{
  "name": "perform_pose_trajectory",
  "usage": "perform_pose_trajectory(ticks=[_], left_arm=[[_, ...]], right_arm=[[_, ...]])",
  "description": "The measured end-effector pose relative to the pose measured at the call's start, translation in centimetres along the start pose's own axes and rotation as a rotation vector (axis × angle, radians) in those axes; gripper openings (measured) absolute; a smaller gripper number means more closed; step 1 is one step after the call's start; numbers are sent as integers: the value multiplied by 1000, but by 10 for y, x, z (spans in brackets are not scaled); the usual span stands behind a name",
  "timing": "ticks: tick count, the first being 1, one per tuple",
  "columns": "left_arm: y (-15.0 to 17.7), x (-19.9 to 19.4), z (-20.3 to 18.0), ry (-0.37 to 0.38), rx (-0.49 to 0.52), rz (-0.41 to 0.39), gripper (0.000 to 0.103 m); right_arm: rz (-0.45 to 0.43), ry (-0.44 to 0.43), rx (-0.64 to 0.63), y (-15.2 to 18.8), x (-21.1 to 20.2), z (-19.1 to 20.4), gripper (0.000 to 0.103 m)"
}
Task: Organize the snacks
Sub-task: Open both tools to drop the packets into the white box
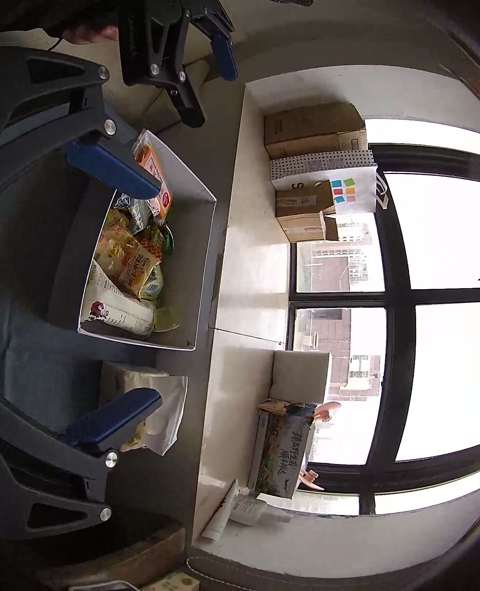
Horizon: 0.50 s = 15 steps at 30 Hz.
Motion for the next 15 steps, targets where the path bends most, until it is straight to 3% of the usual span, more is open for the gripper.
perform_pose_trajectory(ticks=[5, 9, 12, 15], left_arm=[[18, -42, -17, 120, -51, 66, 103], [39, -83, -27, 120, -49, 55, 103], [53, -107, -29, 138, -74, 61, 103], [68, -126, -30, 142, -96, 66, 103]], right_arm=[[-17, -42, -14, 15, -53, 5, 103], [-39, 4, 9, 36, -85, 0, 103], [-51, 114, 5, 52, -104, 4, 103], [-15, 94, 14, 67, -118, 8, 103]])
Point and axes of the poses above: each gripper's, at about its wrist camera, not at the fingertips, and x roughly the way its jaws point, z to its left, y to its underside, the point moved 1 cm from there along x, roughly the way its jaws point, and after that the axes turned 11 degrees about x, right-handed, at the moved point
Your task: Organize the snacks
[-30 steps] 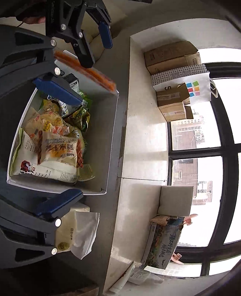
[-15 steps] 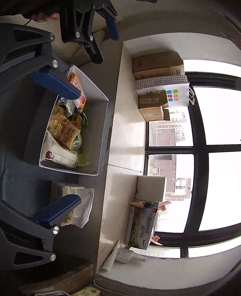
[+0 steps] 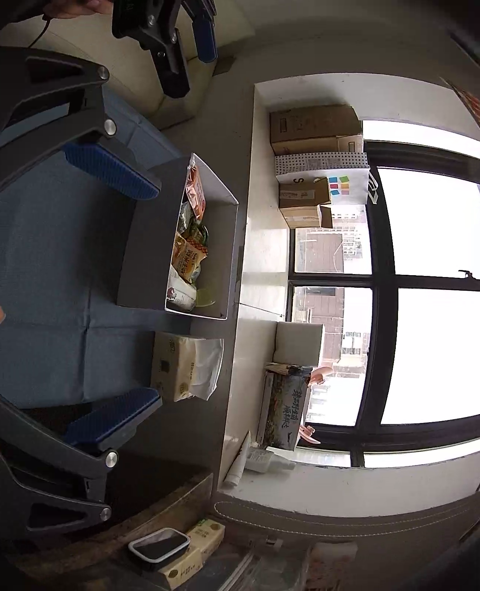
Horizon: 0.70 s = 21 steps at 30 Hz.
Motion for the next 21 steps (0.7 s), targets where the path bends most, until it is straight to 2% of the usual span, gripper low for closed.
perform_pose_trajectory(ticks=[4, 6, 10, 21], left_arm=[[22, -14, 0, 6, -17, 29, 103], [29, -17, 1, 28, -20, 36, 103], [36, -20, 1, 21, -14, 43, 103], [39, -14, 4, 55, -29, 52, 103]], right_arm=[[53, -104, 66, 17, -13, -2, 103], [70, -102, 103, 27, -17, -1, 103], [114, -141, 110, 33, -17, 6, 103], [118, -159, 105, 32, -22, 13, 103]])
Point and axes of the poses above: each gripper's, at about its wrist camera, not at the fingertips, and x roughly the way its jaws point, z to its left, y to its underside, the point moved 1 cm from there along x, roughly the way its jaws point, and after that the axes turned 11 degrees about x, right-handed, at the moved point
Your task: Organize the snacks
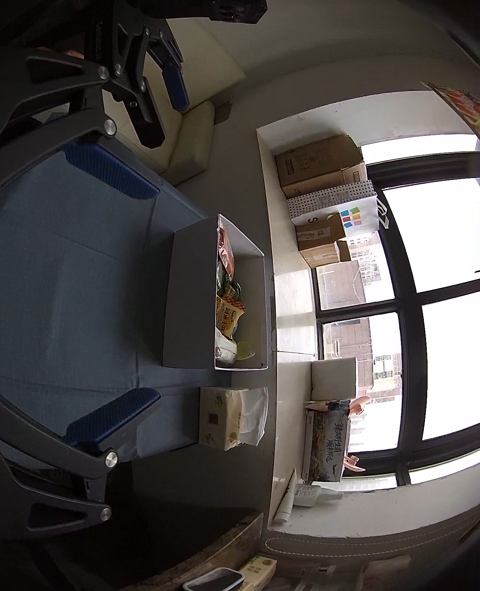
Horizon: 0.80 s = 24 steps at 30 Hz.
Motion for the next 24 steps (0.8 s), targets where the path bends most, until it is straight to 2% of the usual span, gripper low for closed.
perform_pose_trajectory(ticks=[24], left_arm=[[3, 10, 2, 22, -2, 29, 103]], right_arm=[[22, -16, -3, 2, 2, 2, 103]])
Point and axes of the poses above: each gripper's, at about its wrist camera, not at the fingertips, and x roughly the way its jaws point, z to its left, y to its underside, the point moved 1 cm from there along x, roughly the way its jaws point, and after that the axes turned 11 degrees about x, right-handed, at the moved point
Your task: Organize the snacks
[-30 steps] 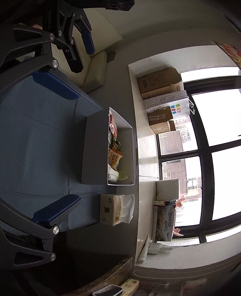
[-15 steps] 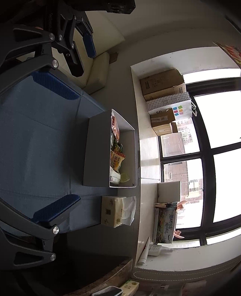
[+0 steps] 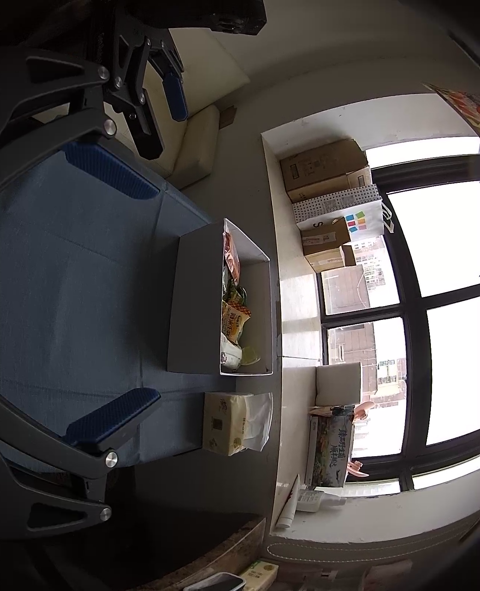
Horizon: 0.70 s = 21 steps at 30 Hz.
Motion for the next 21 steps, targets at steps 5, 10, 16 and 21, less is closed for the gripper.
perform_pose_trajectory(ticks=[5, 10, 16, 21], left_arm=[[0, 0, 1, -1, 0, 2, 103], [1, 1, 1, -5, 2, 7, 103], [1, 3, 0, -3, 5, 13, 103], [1, 5, 0, -4, 10, 21, 103]], right_arm=[[4, 3, -2, 1, 2, 0, 103], [10, 5, 0, 2, 3, 1, 103], [13, 4, 2, 4, 4, 1, 103], [15, 2, 5, 5, 5, 1, 103]])
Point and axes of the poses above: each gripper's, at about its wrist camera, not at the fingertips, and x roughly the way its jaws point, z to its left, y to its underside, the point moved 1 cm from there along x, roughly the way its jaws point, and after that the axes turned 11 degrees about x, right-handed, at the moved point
